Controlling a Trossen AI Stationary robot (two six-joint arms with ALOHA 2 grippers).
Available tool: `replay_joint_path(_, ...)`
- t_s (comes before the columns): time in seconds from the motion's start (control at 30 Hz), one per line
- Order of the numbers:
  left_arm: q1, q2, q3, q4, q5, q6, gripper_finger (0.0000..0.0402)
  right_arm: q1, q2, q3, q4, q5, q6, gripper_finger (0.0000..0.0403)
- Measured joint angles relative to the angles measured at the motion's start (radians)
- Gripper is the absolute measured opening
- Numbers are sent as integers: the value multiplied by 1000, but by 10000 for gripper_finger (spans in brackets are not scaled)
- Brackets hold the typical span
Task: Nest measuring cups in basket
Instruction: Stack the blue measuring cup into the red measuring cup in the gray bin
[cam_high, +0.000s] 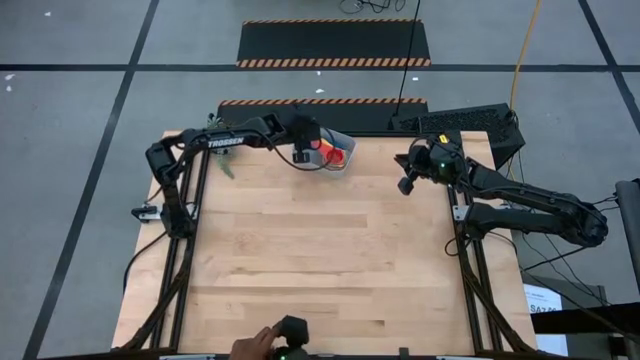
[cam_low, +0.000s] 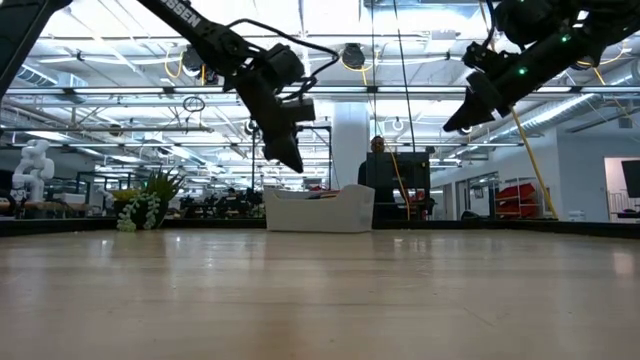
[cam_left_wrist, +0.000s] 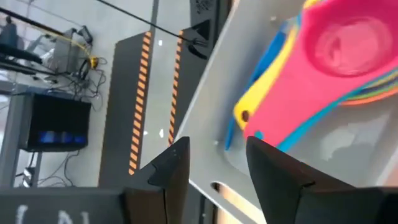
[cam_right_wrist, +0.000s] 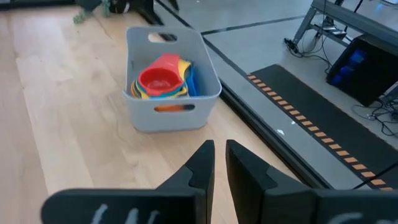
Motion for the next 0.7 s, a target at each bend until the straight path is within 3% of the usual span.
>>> replay_joint_path(0.23, 43, 50, -20, 43, -19, -17, 181, 0, 0, -9, 2, -1, -22, 34)
replay_joint_path(0.53, -15, 166, -18, 165, -131, -3, 182, 0, 0, -10, 8, 1, -19, 34)
replay_joint_path(0.7, -23, 188, -18, 197, -140, 31, 182, 0, 0, -10, 3, 1, -23, 34)
